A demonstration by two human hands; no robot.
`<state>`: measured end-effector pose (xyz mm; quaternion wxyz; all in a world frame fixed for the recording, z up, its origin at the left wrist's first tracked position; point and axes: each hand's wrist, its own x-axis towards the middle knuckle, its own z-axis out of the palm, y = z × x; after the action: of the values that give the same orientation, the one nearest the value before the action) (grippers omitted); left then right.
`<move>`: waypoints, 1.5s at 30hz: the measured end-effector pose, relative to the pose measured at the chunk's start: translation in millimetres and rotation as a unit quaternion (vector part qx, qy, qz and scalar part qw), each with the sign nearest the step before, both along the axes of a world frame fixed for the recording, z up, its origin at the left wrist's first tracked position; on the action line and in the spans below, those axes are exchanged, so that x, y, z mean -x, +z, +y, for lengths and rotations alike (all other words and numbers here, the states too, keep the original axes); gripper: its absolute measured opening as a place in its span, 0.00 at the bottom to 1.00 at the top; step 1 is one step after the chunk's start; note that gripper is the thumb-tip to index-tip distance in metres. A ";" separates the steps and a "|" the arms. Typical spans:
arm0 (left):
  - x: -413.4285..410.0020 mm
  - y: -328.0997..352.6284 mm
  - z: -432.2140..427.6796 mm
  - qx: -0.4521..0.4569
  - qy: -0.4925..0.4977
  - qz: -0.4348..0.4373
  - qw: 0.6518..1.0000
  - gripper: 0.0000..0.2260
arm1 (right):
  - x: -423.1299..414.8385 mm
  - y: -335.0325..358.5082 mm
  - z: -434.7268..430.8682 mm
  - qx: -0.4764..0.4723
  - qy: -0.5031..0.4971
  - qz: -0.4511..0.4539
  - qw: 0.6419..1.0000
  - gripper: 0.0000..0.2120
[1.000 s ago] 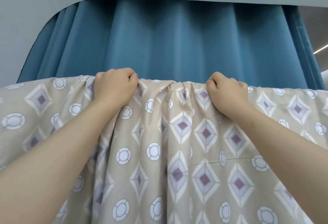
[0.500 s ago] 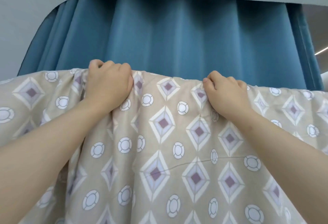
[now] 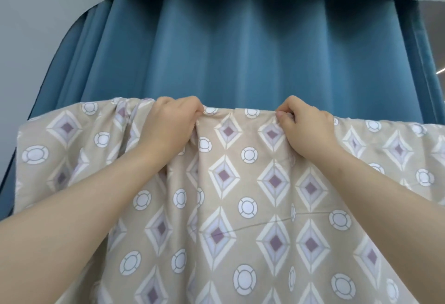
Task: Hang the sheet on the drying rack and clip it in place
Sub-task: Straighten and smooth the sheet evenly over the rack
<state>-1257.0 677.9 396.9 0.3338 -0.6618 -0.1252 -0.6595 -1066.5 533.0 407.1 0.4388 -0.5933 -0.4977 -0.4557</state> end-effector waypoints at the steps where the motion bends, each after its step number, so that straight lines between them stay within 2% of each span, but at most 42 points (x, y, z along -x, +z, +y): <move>1: 1.3 1.1 -4.9 -0.005 0.005 0.010 1.000 0.14 | 0.9 -1.1 -1.8 -0.007 -0.008 -0.008 1.000 0.06; 4: 7.3 9.8 -20.0 0.015 -0.004 0.048 0.999 0.13 | 8.1 -2.4 -9.2 -0.006 -0.024 -0.042 0.999 0.07; 7: 18.2 32.1 -29.0 0.206 -0.051 0.011 0.977 0.11 | 32.4 6.6 -6.3 0.051 -0.003 -0.086 0.995 0.11; 9: 20.0 40.9 -31.0 0.276 0.025 0.042 0.960 0.13 | 52.5 14.9 4.7 0.100 0.041 -0.087 0.990 0.14; 10: 20.6 41.5 -31.5 0.278 0.058 0.057 0.957 0.15 | 61.3 17.6 11.6 0.116 0.051 -0.075 0.989 0.15; 12: 21.6 37.8 -30.2 0.259 0.061 0.057 0.962 0.17 | 68.3 19.8 21.8 0.108 0.033 -0.058 0.992 0.15; 17: 39.4 23.7 -9.4 0.166 0.060 -0.015 0.984 0.14 | 67.6 12.9 39.7 0.040 -0.064 -0.091 0.993 0.17; 20: 51.7 24.5 1.3 0.166 0.040 -0.031 0.985 0.14 | 68.2 7.5 43.0 0.009 -0.057 -0.100 0.993 0.15; 25: 56.5 22.5 11.5 0.120 0.114 -0.063 0.984 0.14 | 73.8 5.4 40.2 -0.018 0.047 -0.049 0.998 0.08; 27: 58.1 21.1 13.8 0.129 0.082 -0.040 0.987 0.13 | 75.2 7.4 37.6 -0.015 0.056 -0.022 0.998 0.06; 29: 59.7 26.4 12.8 0.172 0.020 0.025 0.985 0.13 | 77.1 10.4 37.9 -0.007 0.028 -0.009 1.000 0.06; 32: 62.6 30.8 11.7 0.204 0.030 0.119 0.971 0.15 | 90.3 11.0 47.4 0.027 0.018 -0.014 0.999 0.08; 36: 78.2 26.1 27.0 0.131 0.093 0.107 0.981 0.15 | 101.0 5.4 58.0 0.036 -0.010 -0.036 0.999 0.12; 41: 97.0 5.0 59.1 0.000 0.020 0.013 1.000 0.11 | 99.5 0.7 54.0 0.001 0.028 -0.017 0.999 0.10; 43: 93.9 5.8 53.3 0.064 -0.002 0.018 0.998 0.10 | 96.7 -0.9 52.8 0.013 0.020 -0.009 1.000 0.09; 45: 86.6 17.0 38.3 0.144 -0.001 0.058 0.988 0.13 | 93.7 -0.7 52.3 0.019 -0.016 -0.016 1.000 0.10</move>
<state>-1343.5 716.1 413.9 0.2405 -0.7402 -0.1986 -0.5957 -1160.2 585.4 406.4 0.4125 -0.6018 -0.5036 -0.4626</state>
